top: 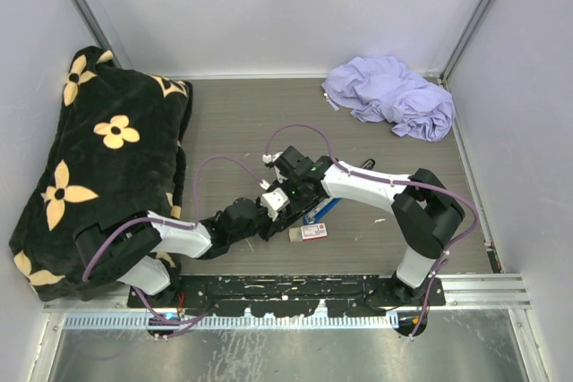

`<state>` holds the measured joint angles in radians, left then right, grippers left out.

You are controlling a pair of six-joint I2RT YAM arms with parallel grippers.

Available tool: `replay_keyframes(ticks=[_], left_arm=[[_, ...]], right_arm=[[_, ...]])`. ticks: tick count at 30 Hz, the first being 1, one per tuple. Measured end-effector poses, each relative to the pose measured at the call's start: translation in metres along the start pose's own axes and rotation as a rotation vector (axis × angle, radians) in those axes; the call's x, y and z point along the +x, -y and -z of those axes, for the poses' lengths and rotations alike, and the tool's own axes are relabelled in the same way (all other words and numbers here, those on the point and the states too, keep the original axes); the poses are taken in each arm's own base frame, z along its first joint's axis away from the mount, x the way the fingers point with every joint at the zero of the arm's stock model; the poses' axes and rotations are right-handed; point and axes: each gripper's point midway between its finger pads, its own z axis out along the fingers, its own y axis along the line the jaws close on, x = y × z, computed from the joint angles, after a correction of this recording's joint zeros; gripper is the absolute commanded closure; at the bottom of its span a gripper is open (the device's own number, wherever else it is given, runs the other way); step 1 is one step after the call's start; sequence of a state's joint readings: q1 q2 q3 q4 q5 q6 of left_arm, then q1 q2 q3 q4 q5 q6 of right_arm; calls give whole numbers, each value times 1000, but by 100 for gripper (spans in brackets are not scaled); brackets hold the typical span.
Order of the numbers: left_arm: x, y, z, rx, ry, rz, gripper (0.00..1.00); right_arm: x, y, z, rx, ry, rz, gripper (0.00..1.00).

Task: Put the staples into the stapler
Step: Install the staple into the stapler.

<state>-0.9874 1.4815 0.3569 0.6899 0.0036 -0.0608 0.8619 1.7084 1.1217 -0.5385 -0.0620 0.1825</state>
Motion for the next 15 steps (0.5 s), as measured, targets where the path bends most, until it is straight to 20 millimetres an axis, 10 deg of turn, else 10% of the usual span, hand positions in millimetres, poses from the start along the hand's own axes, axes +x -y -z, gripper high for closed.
replay_keyframes(ticks=[15], left_arm=[[3, -1, 1, -4, -14, -3, 88]], right_arm=[[0, -4, -2, -6, 1, 8, 59]])
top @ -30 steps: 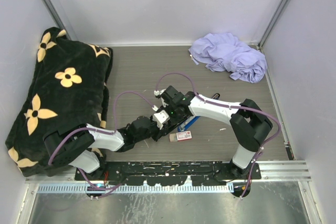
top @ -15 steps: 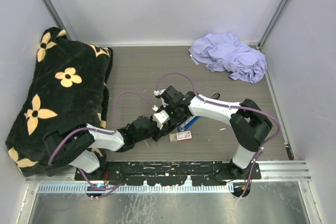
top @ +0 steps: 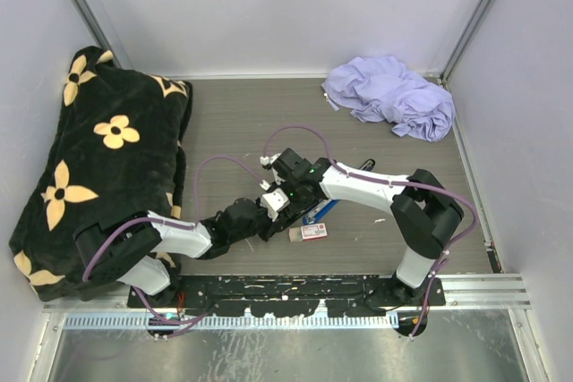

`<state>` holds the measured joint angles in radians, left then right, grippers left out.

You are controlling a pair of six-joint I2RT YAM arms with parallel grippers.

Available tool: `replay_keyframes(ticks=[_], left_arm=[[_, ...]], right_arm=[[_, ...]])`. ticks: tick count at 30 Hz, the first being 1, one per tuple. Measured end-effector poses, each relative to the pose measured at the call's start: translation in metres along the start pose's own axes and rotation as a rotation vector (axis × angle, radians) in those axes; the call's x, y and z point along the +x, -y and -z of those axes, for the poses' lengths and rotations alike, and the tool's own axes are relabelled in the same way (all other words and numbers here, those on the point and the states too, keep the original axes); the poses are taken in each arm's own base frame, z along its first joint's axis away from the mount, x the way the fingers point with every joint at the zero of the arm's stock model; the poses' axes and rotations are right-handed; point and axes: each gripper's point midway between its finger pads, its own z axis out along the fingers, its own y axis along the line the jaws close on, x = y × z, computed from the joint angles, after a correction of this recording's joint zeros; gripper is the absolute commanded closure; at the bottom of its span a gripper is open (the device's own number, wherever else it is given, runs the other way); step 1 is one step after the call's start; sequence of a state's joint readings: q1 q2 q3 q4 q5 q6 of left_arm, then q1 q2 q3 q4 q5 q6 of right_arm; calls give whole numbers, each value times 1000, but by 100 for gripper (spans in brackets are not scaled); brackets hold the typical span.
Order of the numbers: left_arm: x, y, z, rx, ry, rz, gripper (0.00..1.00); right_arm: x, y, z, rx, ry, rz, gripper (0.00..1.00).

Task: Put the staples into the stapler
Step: Install the staple into the stapler.

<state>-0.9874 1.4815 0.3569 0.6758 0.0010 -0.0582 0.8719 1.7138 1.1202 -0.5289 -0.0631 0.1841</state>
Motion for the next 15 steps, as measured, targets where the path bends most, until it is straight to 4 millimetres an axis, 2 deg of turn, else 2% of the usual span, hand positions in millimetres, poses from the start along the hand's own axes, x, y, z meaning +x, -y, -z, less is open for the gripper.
replay_keyframes(ticks=[4, 7, 11, 15], left_arm=[[0, 0, 0, 0, 0, 0, 86], [0, 0, 0, 0, 0, 0, 82], [-2, 0, 0, -1, 7, 0, 66], [-6, 1, 2, 3, 20, 2, 50]], right_arm=[[-1, 0, 0, 9, 6, 2, 58], [-1, 2, 1, 22, 9, -3, 57], [-2, 5, 4, 42, 16, -8, 54], [-7, 11, 14, 70, 44, -25, 50]])
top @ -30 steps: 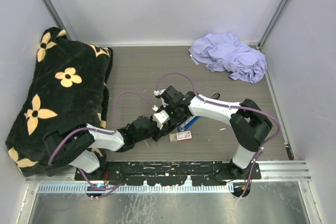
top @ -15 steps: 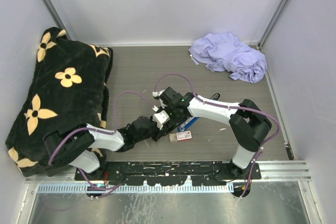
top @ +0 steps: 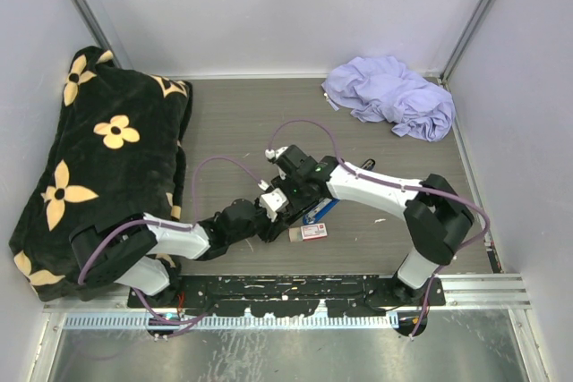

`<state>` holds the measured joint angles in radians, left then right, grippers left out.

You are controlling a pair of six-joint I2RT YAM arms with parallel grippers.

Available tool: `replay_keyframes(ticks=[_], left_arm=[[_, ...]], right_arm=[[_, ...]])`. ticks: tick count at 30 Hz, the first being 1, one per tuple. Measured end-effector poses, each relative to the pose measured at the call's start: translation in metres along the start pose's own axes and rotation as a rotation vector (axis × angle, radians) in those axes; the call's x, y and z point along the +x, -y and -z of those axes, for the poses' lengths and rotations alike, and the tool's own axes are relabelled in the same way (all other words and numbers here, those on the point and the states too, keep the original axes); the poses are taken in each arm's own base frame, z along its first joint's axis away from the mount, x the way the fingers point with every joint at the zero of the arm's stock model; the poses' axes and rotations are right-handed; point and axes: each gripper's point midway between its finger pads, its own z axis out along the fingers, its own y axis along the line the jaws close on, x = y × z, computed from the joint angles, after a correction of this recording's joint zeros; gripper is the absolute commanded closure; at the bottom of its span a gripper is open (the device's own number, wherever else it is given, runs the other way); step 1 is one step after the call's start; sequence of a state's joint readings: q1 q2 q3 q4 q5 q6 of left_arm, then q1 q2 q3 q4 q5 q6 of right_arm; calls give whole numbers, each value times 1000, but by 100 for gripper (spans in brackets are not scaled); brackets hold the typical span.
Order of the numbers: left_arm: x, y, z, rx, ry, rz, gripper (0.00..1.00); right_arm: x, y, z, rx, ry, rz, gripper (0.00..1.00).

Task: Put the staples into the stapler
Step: Install the staple into the stapler, then move the stapler to the center of the board.

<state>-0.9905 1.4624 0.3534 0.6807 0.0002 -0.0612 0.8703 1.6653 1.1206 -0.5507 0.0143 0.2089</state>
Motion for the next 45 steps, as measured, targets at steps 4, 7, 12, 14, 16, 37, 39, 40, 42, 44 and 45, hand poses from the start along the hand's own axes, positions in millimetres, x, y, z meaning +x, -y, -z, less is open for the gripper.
replay_keyframes(ticks=[4, 7, 12, 14, 16, 37, 39, 40, 42, 44, 45], left_arm=[[0, 1, 6, 3, 13, 1, 34], [-1, 0, 12, 0, 34, 2, 29], [-21, -6, 27, -37, 94, 16, 23], [-36, -12, 34, -61, 124, 42, 20], [-54, -20, 41, -87, 160, 81, 19], [-51, -29, -5, 7, -131, 226, 31], [-44, -27, -12, 14, -173, 203, 31], [-43, -25, -14, 22, -187, 190, 31], [-40, -18, -20, 41, -210, 160, 31], [-37, -13, -23, 53, -231, 137, 31], [-35, -12, -25, 53, -241, 129, 32]], right_arm=[[-15, 9, 19, 24, 69, -34, 48], [-26, 20, 33, 50, 126, -75, 48], [-37, 45, 50, 84, 198, -155, 48], [-35, 60, 54, 100, 218, -196, 47], [-30, 75, 56, 117, 229, -238, 45], [0, 193, 69, 179, 440, -661, 38], [1, 191, 73, 174, 458, -656, 38], [0, 190, 76, 173, 470, -654, 38], [-1, 189, 82, 172, 494, -649, 38], [-2, 190, 87, 173, 513, -647, 38], [-3, 190, 89, 174, 520, -646, 38]])
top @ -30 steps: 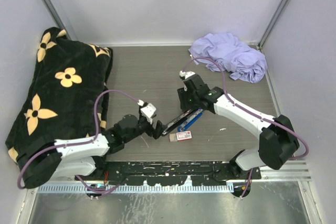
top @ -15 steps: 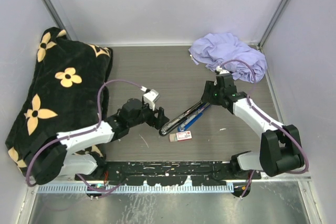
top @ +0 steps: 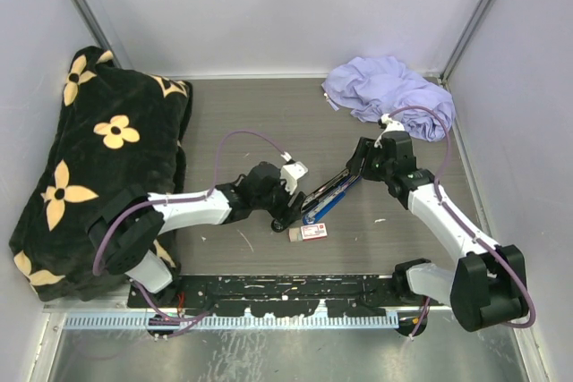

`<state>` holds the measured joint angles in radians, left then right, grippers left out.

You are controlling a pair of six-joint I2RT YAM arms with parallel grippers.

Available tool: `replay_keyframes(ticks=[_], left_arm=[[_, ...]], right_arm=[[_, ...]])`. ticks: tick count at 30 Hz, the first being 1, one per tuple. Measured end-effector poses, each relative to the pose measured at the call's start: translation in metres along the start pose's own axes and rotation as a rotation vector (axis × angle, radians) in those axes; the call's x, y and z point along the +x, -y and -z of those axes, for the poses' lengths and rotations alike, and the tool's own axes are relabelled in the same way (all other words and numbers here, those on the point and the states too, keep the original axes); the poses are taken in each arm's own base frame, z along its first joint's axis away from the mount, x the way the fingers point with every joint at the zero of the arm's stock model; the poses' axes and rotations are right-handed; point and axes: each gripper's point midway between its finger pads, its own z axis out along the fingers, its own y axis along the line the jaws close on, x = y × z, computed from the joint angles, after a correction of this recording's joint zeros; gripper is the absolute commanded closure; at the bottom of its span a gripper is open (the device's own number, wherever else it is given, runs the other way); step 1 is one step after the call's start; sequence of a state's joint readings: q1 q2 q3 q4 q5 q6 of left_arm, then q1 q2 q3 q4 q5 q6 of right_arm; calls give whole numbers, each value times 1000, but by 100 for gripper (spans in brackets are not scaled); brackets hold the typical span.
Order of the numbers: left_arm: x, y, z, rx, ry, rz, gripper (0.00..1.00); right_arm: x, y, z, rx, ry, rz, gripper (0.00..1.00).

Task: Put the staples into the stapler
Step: Move the stapler to the center of the board.

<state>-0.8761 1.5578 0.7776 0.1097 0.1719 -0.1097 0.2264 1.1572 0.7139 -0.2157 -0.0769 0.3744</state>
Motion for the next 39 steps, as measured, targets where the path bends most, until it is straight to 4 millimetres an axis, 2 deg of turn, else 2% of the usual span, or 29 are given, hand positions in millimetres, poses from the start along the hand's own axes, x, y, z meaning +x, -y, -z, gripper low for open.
replay_keyframes(ticks=[4, 11, 16, 19, 23, 24, 31, 39], left_arm=[[9, 2, -10, -1, -45, -28, 34], [22, 0, -20, -22, -104, -57, 46], [29, -1, -22, -26, -132, -63, 68], [25, -1, -22, -31, -125, -67, 75], [16, -5, -20, -57, -91, -83, 94], [17, -7, -18, -69, -88, -88, 96], [29, -12, -6, -100, -78, -94, 100], [45, -21, 16, -160, -69, -71, 100]], right_arm=[[-3, -1, 4, -5, 16, 1, 38], [-2, 0, 4, -4, 14, 2, 38], [-6, -1, 8, -7, 31, 3, 38], [-7, -1, 9, -8, 38, 4, 38], [-7, -3, 10, -16, 36, 5, 36], [-7, -4, 10, -23, 34, 4, 36], [-4, -20, 7, -118, 19, 4, 35], [16, -27, -22, -181, -69, -31, 29]])
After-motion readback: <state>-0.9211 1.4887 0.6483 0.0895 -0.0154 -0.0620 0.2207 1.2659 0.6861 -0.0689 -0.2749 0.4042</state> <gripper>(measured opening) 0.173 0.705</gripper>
